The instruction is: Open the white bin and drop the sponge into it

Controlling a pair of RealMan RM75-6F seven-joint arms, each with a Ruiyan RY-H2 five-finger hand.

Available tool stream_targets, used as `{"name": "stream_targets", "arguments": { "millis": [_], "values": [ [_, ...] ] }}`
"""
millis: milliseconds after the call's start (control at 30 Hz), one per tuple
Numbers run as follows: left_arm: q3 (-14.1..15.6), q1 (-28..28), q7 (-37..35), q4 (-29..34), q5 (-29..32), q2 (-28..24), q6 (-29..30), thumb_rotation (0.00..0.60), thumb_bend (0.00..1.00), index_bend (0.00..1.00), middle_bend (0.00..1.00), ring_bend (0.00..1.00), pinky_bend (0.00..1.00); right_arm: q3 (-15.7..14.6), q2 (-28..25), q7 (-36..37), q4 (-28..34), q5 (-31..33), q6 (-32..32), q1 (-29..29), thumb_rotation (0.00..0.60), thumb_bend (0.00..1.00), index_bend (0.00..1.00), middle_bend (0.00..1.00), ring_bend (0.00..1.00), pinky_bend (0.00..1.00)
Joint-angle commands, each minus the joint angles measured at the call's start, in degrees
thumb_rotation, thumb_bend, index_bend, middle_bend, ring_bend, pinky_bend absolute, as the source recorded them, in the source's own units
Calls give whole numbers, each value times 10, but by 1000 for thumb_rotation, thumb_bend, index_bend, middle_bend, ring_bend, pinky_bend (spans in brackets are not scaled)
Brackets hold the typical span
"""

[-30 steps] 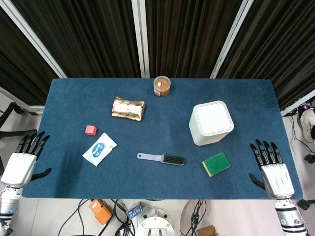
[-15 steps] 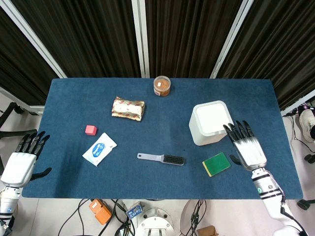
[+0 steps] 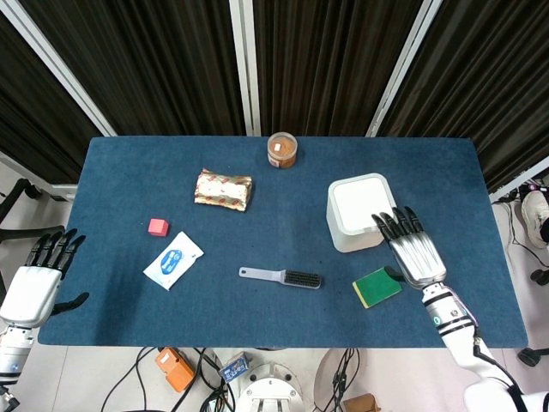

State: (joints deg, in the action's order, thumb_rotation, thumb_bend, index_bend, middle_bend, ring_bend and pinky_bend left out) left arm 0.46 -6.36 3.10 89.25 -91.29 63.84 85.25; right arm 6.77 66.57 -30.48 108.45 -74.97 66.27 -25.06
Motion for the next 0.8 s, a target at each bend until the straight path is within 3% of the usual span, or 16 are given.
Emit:
{"name": "stream_targets", "arguments": {
  "millis": [33,200,333,433,533,800],
  "values": [
    [0,0,0,0,0,0,0,600,92,0,0,0,3,-8,-12,56,-3,-118,102,37,600,337,0,217,17,0],
    [0,-1,3,1,1,1,-2,600,92,0,0,0,3,-36,-25,85,-13,-209,186,80,600,337,0,160,1,0],
    [0,0,4,1,0,2,-1,600,92,0,0,0,3,-93,-36,114,-39,-260,198,114,600,337,0,144,0,0],
    [0,-1,6,2,1,3,-3,600,93,0,0,0,3,-127,-33,128,-69,-277,177,126,600,337,0,142,0,0],
    [1,-2,10,2,1,4,-5,600,92,0,0,0,3,-141,-17,128,-97,-280,145,124,600,337,0,141,0,0],
    [0,-1,14,3,2,6,-5,600,93,0,0,0,3,-123,45,108,-142,-224,21,81,600,337,0,141,0,0]
  ]
}}
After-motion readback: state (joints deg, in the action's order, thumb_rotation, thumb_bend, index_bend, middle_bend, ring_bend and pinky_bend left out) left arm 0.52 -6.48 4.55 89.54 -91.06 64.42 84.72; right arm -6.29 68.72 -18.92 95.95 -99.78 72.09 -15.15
